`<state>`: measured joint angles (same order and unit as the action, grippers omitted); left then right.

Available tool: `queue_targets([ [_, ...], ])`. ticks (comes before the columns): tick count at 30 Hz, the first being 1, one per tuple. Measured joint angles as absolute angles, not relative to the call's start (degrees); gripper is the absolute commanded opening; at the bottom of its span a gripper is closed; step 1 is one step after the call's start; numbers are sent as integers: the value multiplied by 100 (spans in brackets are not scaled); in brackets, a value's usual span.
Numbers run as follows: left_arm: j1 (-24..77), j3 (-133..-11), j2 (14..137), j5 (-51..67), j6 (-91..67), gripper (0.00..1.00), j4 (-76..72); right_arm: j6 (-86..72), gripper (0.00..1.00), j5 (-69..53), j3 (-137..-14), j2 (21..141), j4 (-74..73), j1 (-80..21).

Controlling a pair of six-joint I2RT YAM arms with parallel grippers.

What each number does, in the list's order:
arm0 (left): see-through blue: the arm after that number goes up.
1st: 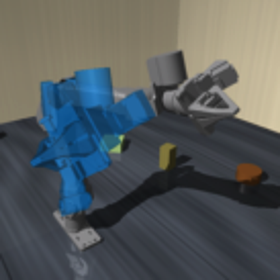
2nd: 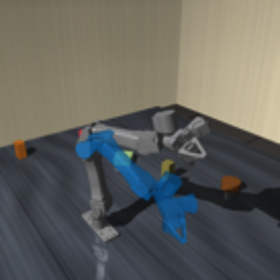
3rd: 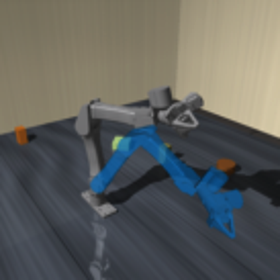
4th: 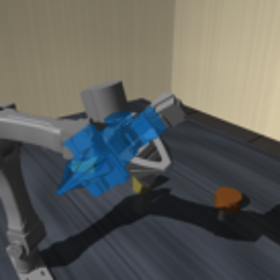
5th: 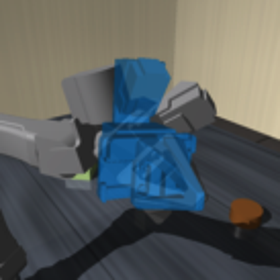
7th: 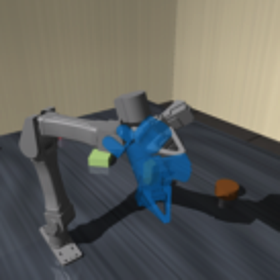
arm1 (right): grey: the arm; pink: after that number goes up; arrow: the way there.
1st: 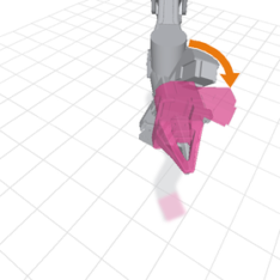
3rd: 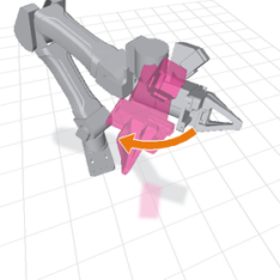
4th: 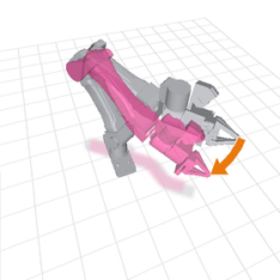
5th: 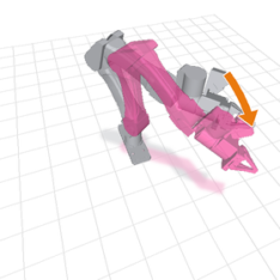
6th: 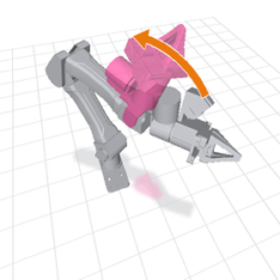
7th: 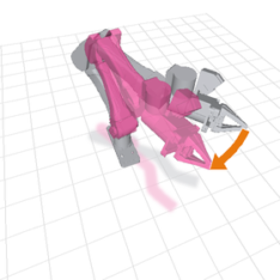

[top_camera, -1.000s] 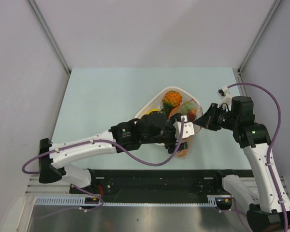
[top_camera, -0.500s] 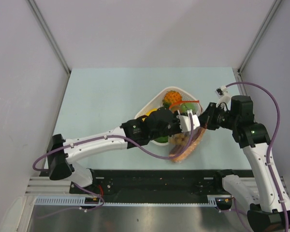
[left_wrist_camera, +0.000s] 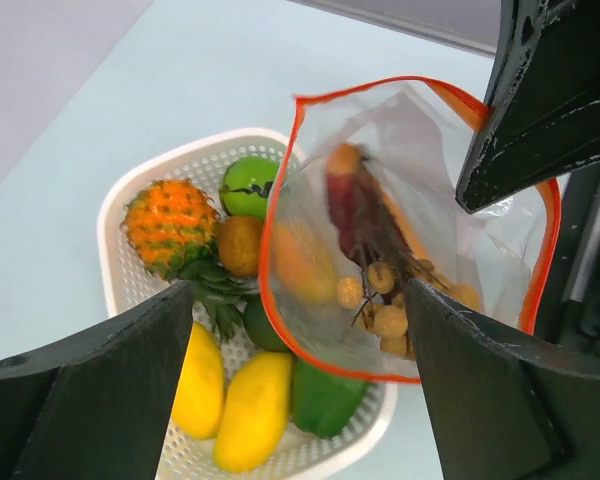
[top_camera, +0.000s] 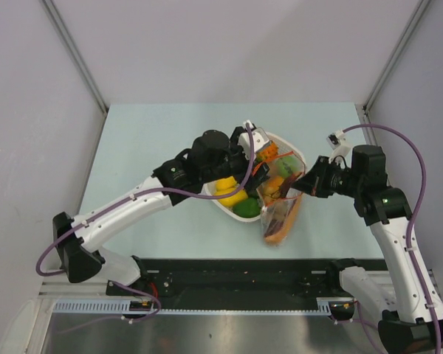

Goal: Place the food in the zip-top bag and seal the zipper
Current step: Adjust the zipper food storage bag at the center of the board.

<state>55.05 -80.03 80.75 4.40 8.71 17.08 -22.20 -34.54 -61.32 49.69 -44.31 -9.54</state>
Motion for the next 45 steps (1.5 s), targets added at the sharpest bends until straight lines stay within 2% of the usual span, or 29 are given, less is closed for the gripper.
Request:
queue_targets([
  [7, 5199, -8265, 8291, 854, -23, 83, 2294, -2088, 0, -3465, -6117, 4908, -4436, -954],
  [10, 5186, -8429, 8591, 969, -325, 75, 2598, -2064, 0, -3474, -6117, 4875, -4436, -954],
  [12, 5186, -8547, 8820, 1079, -482, 41, 2821, -2051, 0, -3476, -6114, 4853, -4436, -954],
  [14, 5186, -8621, 9024, 1199, -650, 11, 2978, -2034, 0, -3470, -6114, 4829, -4447, -954],
  [16, 5186, -8648, 9170, 1321, -705, 2, 3135, -2010, 0, -3402, -6114, 4797, -4504, -956],
  [18, 5186, -8648, 9198, 1365, -762, 0, 3227, -1975, 2, -3310, -6112, 4759, -4589, -956],
  [19, 5179, -8650, 9196, 1376, -749, 0, 3249, -1962, 15, -3232, -6112, 4737, -4639, -958],
  [20, 5168, -8670, 9194, 1378, -740, 0, 3253, -1946, 22, -3153, -6112, 4720, -4689, -961],
  [22, 5148, -8683, 9194, 1382, -720, 0, 3238, -1935, 33, -2963, -6112, 4694, -4812, -963],
  [24, 5124, -8683, 9192, 1406, -703, 0, 3240, -1927, 38, -2779, -6110, 4687, -4910, -963],
  [27, 5103, -8683, 9192, 1522, -705, 0, 3227, -1898, 7, -2563, -6108, 4689, -4982, -963],
  [28, 5103, -8683, 9192, 1551, -705, 0, 3223, -1885, 0, -2519, -6108, 4689, -4991, -963],
  [30, 5103, -8683, 9192, 1601, -707, 0, 3221, -1872, 0, -2467, -6108, 4689, -5019, -963],
  [31, 5103, -8683, 9192, 1632, -705, 8, 3212, -1874, 0, -2458, -6108, 4689, -5033, -963],
  [33, 5103, -8683, 9192, 1675, -705, 33, 3192, -1876, 0, -2445, -6108, 4685, -5039, -963],
  [34, 5105, -8683, 9192, 1682, -690, 56, 3179, -1874, 0, -2445, -6108, 4681, -5037, -963],
  [37, 5081, -8683, 9185, 1667, -657, 86, 3151, -1824, 0, -2388, -6106, 4587, -5052, -937],
  [40, 4906, -8586, 9087, 1671, -646, 100, 3022, -1728, 0, -2244, -6106, 4346, -5175, -843],
  [45, 4338, -7830, 8499, 1802, -239, 99, 2705, -1605, 0, -2112, -6106, 4204, -5415, -705],
])
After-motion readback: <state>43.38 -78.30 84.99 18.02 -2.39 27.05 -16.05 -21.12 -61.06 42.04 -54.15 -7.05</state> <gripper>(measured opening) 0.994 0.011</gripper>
